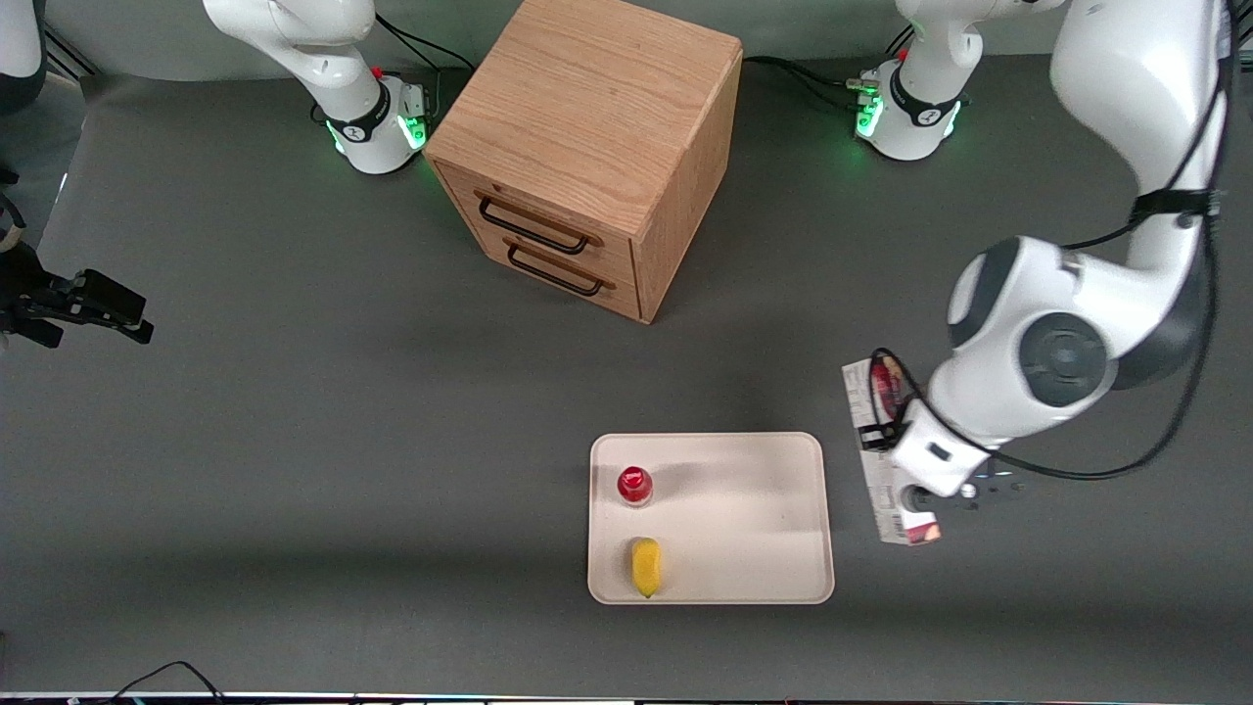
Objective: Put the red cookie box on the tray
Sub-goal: 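Carry the held cookie box over the white tray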
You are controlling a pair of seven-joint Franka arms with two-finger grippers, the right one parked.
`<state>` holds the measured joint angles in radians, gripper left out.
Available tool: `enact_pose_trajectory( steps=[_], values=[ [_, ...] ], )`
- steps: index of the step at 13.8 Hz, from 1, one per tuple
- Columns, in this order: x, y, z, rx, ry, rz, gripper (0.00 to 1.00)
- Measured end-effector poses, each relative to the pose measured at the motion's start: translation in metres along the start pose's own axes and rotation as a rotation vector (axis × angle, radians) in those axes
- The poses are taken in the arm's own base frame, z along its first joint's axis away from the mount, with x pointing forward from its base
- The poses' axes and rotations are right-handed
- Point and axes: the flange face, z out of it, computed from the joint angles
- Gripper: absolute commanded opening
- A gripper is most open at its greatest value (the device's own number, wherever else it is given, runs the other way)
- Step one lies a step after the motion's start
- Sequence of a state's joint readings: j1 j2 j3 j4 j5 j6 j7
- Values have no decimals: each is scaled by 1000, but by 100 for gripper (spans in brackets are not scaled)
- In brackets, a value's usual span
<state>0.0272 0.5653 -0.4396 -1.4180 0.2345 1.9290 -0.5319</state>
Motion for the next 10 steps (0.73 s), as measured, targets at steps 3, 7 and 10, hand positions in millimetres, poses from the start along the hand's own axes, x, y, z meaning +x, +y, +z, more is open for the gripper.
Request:
enact_pose_trajectory(
  steps=[3,7,10],
  values=[
    [-2,36,40,14,65,74,0],
    [0,63,83,-1,138,59,0],
    [3,72,106,14,146,67,0]
  ],
)
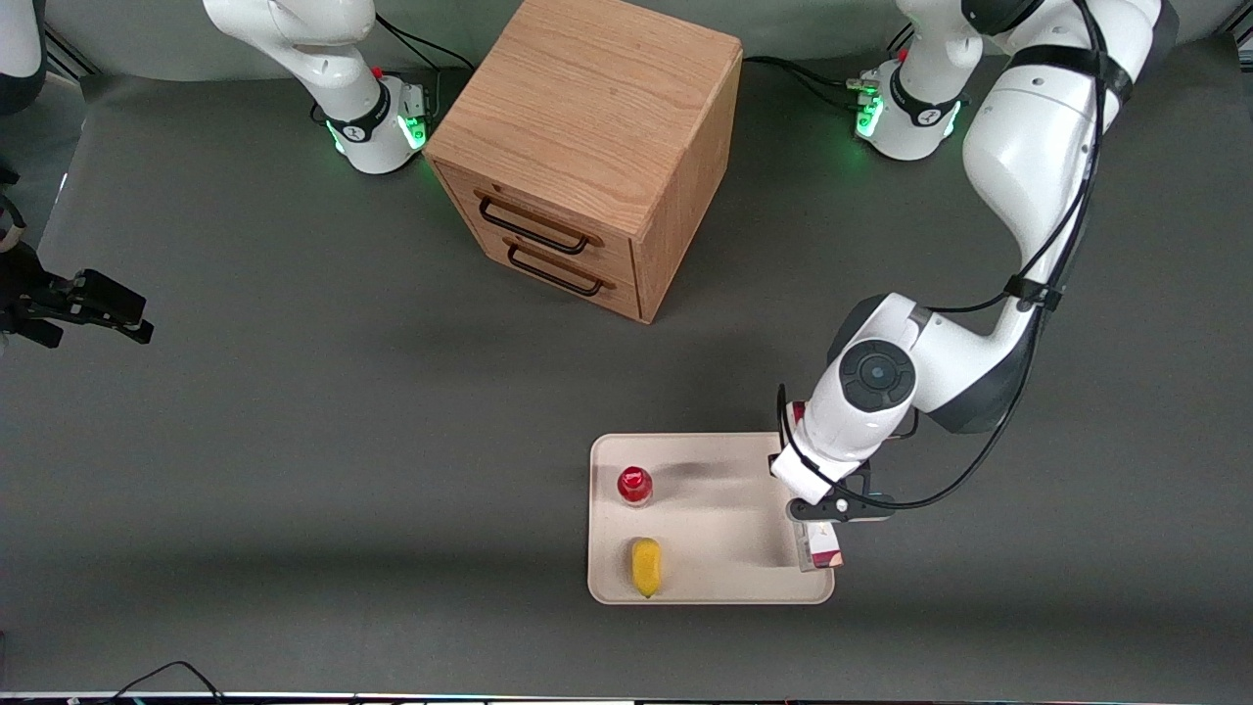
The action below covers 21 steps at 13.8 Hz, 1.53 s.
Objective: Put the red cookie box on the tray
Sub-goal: 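Carry the held cookie box over the white tray, then lower the cookie box onto the tray and open the left gripper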
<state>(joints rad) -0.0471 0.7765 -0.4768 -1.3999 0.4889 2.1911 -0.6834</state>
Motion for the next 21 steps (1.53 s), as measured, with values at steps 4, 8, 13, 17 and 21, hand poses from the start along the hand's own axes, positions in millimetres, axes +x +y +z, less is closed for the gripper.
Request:
enact_pose_trajectory(
  steps=[4,8,13,17,21],
  values=[
    [7,-1,23,-3,17,8,0],
    [11,-1,36,-12,36,13,0],
    [15,-5,45,11,47,27,100],
    [28,-20,30,36,58,6,100],
    [43,-55,-47,66,16,-88,100]
  ],
)
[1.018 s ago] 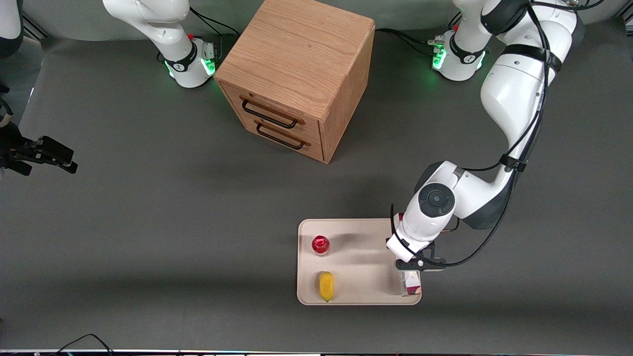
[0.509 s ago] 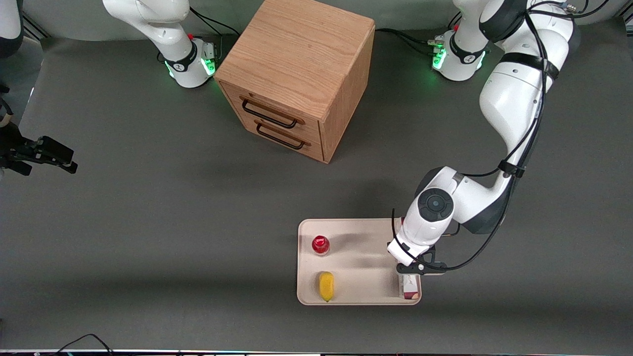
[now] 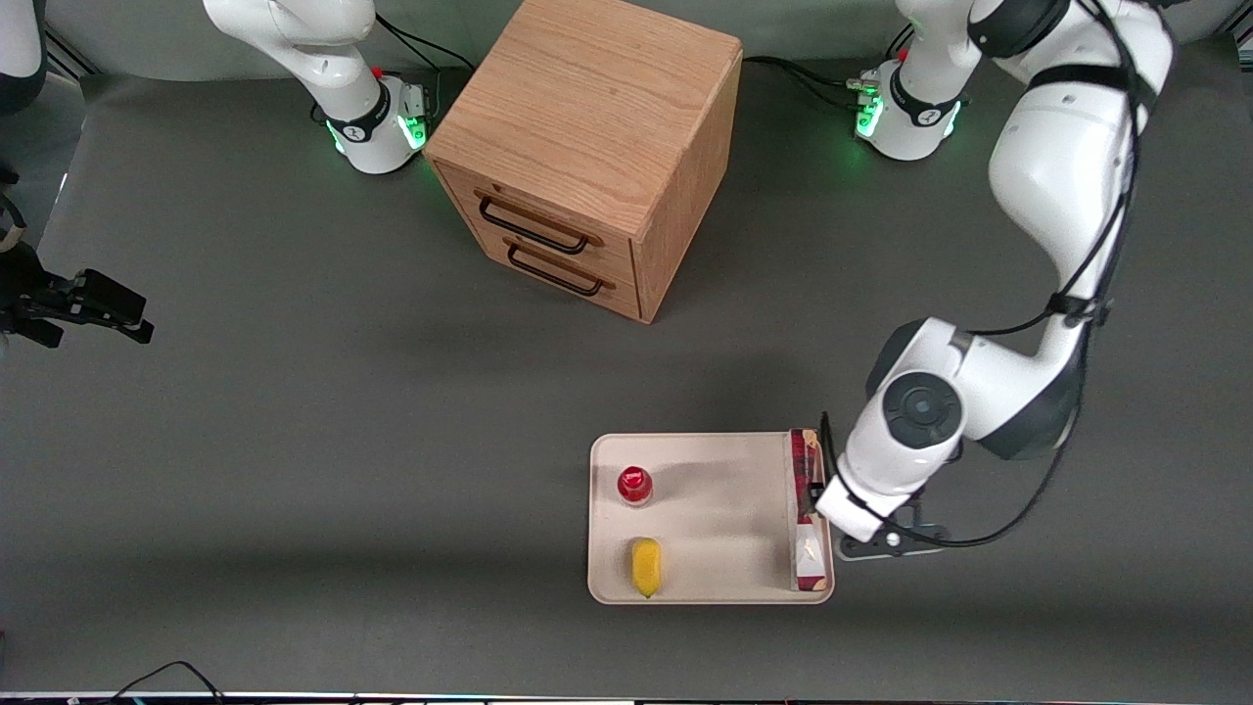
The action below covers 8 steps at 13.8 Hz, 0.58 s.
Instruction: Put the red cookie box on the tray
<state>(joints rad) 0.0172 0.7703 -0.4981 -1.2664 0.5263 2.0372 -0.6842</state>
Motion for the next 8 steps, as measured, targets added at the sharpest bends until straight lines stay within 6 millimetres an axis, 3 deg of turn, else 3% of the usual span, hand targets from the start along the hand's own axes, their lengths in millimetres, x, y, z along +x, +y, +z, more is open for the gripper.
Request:
enact_pose_trajectory(
  steps=[3,7,8],
  values=[
    [5,-44,-86,10,-49,21,100],
    [4,-152,-175,-22,-129,113,100],
    [-1,-171,-194,-19,-124,113,100]
  ],
)
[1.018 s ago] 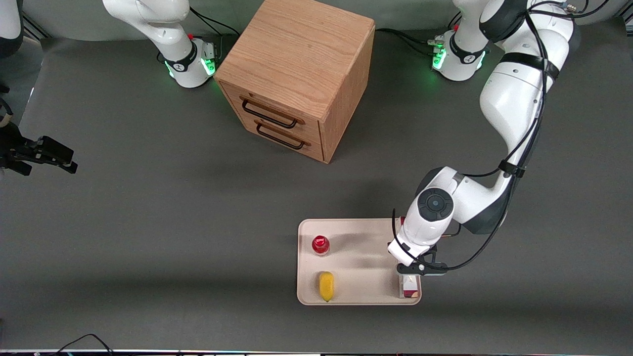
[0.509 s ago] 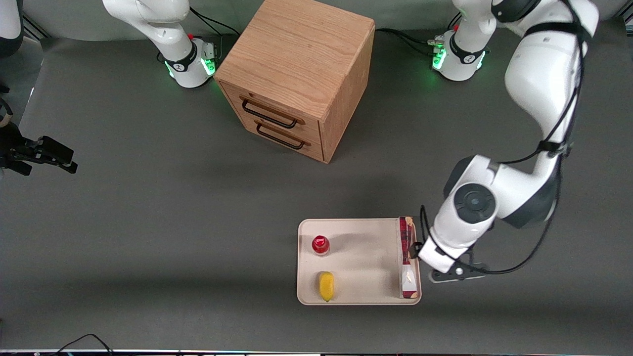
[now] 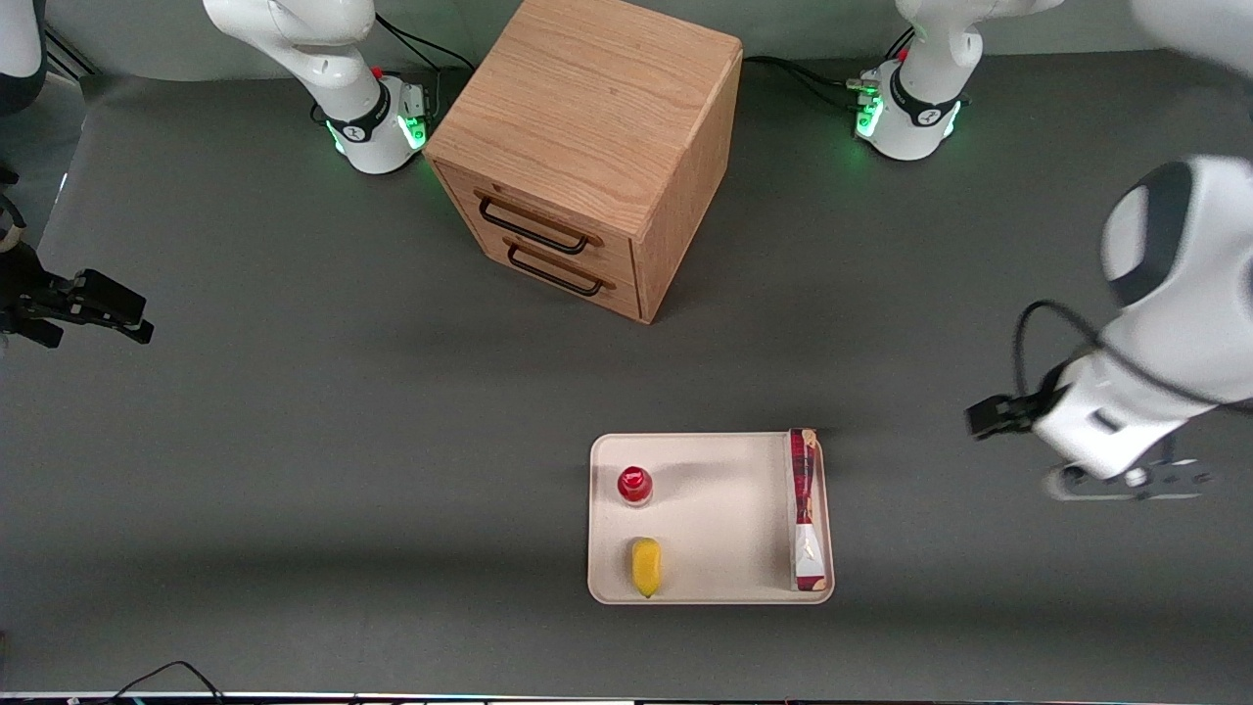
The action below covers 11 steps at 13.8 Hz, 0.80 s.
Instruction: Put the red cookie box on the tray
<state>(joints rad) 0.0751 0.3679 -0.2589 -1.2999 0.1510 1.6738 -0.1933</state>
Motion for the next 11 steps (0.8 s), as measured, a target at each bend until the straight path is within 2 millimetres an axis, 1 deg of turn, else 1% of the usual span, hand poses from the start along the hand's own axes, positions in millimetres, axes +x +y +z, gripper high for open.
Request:
enact_pose_trajectory(
  steps=[1,2,3,4,7,9,10,11],
  values=[
    [-11,-9,-16,0,8,-6,100],
    [-22,-13,-31,-5,18,-16,100],
    [-32,-17,-44,-16,26,-27,100],
    [-41,-25,-54,-23,22,-36,100],
    [-65,-63,-82,-32,-4,-22,100],
    [-78,-79,-93,-39,0,-32,100],
    [-83,-82,-92,-38,0,-36,100],
    [-85,-85,-87,-37,6,-41,100]
  ],
)
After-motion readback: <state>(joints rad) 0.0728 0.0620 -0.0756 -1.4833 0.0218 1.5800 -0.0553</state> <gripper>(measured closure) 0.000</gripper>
